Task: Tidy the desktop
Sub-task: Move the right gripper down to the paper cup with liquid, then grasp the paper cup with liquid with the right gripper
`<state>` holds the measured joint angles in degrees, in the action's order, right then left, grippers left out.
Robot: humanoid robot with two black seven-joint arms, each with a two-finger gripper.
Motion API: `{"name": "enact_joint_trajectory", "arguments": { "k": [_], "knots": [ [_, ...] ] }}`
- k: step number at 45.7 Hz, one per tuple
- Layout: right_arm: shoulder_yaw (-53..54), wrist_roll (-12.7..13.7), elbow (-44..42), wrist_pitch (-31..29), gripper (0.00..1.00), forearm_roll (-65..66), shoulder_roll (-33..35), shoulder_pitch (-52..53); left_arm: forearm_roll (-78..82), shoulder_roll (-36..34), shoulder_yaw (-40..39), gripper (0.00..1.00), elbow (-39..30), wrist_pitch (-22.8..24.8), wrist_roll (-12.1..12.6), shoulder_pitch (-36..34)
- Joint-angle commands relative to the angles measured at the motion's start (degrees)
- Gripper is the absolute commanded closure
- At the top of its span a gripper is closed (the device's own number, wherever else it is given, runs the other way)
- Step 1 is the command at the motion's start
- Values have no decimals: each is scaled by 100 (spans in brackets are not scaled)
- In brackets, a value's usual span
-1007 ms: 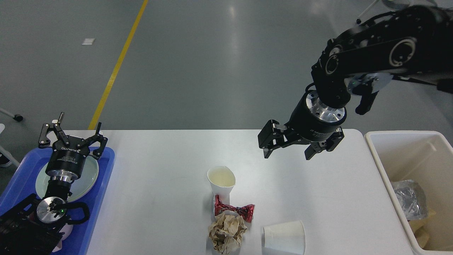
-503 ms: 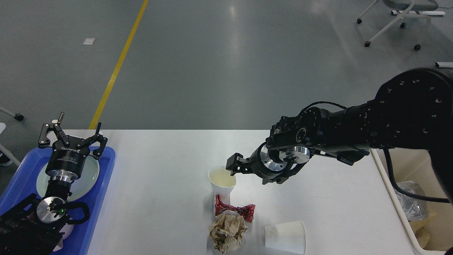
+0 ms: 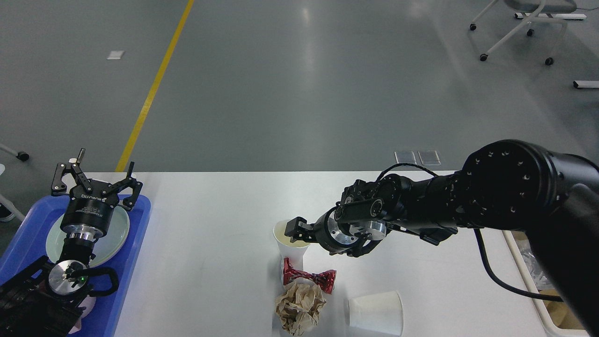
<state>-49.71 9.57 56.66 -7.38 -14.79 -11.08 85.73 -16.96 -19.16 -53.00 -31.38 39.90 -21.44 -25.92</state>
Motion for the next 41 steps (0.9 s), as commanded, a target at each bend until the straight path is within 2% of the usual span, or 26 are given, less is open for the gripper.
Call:
{"name": "enact_joint_trajectory", "arguments": {
  "k": [1, 8, 10, 13, 17, 18, 22, 25, 28, 29, 33, 41],
  "knots": [
    [5, 1, -400, 193, 1, 11, -43, -382, -1, 0, 0, 2, 0, 0, 0, 0],
    [5, 1, -647, 211, 2, 11, -43, -575, -1, 0, 0, 2, 0, 0, 0, 0],
    [5, 1, -656, 211, 6, 20, -35, -602, -1, 0, 0, 2, 0, 0, 0, 0],
    [14, 1, -647, 211, 23, 11, -35, -689, -1, 0, 0, 2, 0, 0, 0, 0],
    [58, 1, -647, 220, 60, -59, -35, -821, -1, 0, 0, 2, 0, -9, 0, 0],
    [84, 1, -639, 220, 65, -59, -35, -830, -1, 0, 0, 2, 0, 0, 0, 0],
    [172, 1, -638, 220, 70, -77, -26, -857, -1, 0, 0, 2, 0, 0, 0, 0],
    [277, 1, -647, 220, 78, -94, -26, -883, -1, 0, 0, 2, 0, 0, 0, 0],
    [427, 1, -647, 220, 97, -86, -35, -927, -1, 0, 0, 2, 0, 0, 0, 0],
    [462, 1, -647, 228, 100, -86, -35, -927, -1, 0, 0, 2, 0, 0, 0, 0],
    [480, 1, -647, 298, 100, -68, -43, -927, -1, 0, 0, 2, 0, 0, 0, 0],
    [497, 18, -586, 835, 100, -112, -43, -918, -1, 0, 0, 2, 0, 0, 0, 0]
  ]
}}
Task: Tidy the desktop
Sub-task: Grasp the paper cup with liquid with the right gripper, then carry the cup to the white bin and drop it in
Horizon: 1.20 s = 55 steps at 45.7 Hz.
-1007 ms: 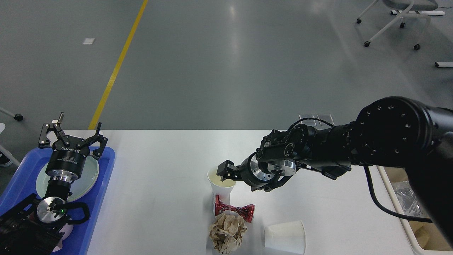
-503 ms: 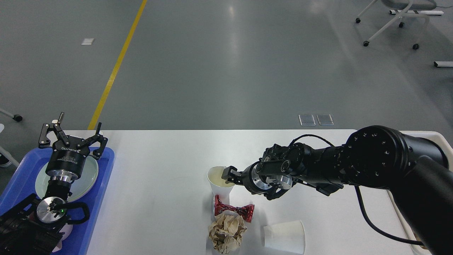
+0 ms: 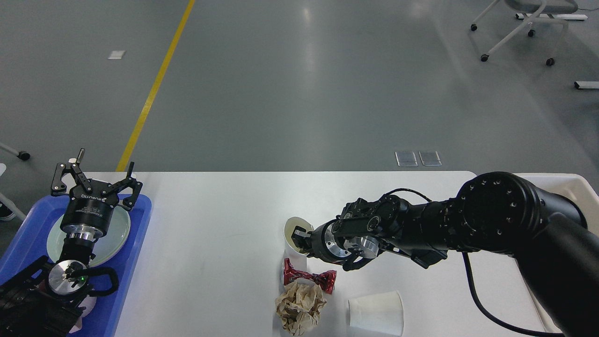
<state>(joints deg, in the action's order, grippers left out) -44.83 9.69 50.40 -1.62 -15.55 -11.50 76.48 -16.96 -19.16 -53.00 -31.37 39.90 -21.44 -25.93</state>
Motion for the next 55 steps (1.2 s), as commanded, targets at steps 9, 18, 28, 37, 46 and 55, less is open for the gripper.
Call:
{"name": "enact_joint_trajectory", "arguments": {
  "k": [9, 18, 28, 37, 46, 55],
  "knots": [
    [9, 7, 40, 364, 100, -510, 16, 34, 0, 0, 0, 2, 0, 0, 0, 0],
    [9, 7, 128, 356, 100, -528, 86, 113, 0, 0, 0, 2, 0, 0, 0, 0],
    [-447, 59, 1226, 276, 100, -510, 623, 868, 0, 0, 0, 2, 0, 0, 0, 0],
    [-1072, 50, 2324, -13, 100, -475, 1289, 2036, 0, 0, 0, 2, 0, 0, 9, 0],
    [-1704, 15, 3204, -1506, 100, -440, 1861, 3767, 0, 0, 0, 2, 0, 0, 0, 0],
    [-2258, 7, 4012, -2553, 100, 271, 1994, 5201, 0, 0, 0, 2, 0, 0, 0, 0]
  ]
}}
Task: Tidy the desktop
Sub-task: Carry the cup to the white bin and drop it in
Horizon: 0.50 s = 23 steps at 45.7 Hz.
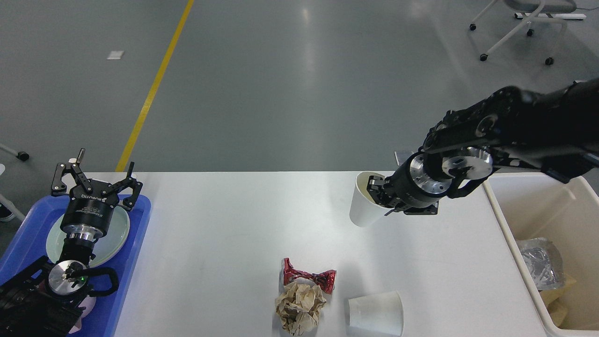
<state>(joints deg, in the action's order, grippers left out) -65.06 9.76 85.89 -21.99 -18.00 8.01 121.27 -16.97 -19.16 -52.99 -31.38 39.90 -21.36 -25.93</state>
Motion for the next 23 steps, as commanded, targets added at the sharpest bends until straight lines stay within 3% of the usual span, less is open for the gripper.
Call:
{"name": "enact_joint_trajectory", "arguments": {
  "k": [1, 12, 18, 23],
  "knots": [
    [-243, 0, 542, -603, 100, 639, 60, 836, 1, 0, -1, 2, 0, 0, 0, 0],
    [-516, 0, 1071, -1132, 100, 930, 306, 1637, 1, 0, -1, 2, 0, 0, -8, 0],
    [-840, 0, 1009, -895, 100, 886, 420, 1584, 1, 0, -1, 2, 0, 0, -8, 0],
    [-1350, 0, 957, -324, 100, 886, 701, 1312, 1, 0, -1, 2, 0, 0, -8, 0]
  ]
}}
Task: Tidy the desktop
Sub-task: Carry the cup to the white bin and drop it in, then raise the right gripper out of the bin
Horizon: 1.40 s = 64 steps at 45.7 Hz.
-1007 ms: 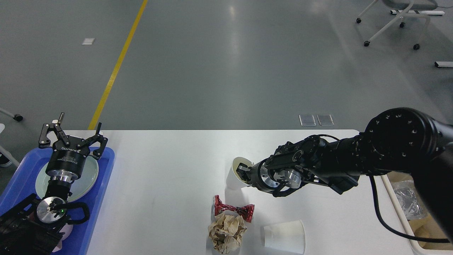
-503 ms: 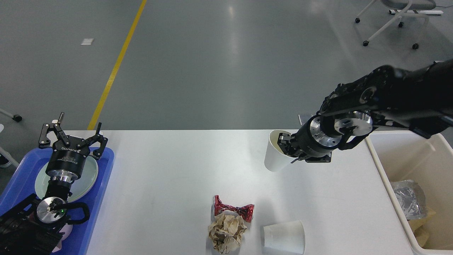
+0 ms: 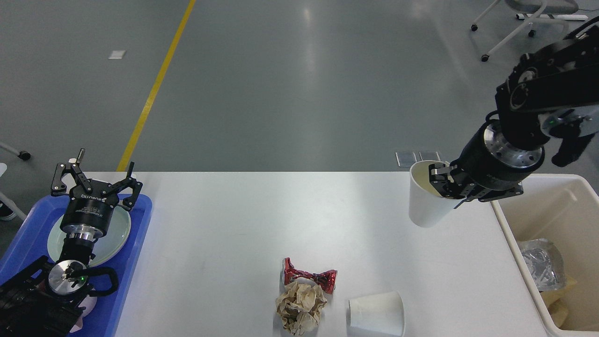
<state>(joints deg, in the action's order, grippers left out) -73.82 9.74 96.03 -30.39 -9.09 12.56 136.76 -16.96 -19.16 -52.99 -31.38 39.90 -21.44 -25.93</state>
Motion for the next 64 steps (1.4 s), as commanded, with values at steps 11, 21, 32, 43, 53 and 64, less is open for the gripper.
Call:
{"name": "enact_joint_trajectory", "arguments": {
  "k": [11, 21, 32, 43, 53, 64],
  "knots": [
    [-889, 2, -883, 2019, 100, 127, 1898, -1870, 0, 0, 8, 2, 9, 0, -9, 9],
    [-64, 2, -2727, 2432, 100, 496, 2734, -4163, 0, 0, 8, 2, 9, 0, -9, 9],
    [2089, 2, -5416, 2494, 100, 496, 2656, -7275, 0, 0, 8, 2, 9, 0, -9, 0],
    [3225, -16, -8379, 2968, 100, 478, 1268, -9579, 0, 0, 8, 2, 9, 0, -9, 0],
    [3190, 2, -8943, 3637, 100, 417, 775, -10213, 0, 0, 8, 2, 0, 0, -9, 9],
    [3216, -7, -8935, 3646, 100, 417, 678, -10503, 0, 0, 8, 2, 9, 0, -9, 9]
  ]
}}
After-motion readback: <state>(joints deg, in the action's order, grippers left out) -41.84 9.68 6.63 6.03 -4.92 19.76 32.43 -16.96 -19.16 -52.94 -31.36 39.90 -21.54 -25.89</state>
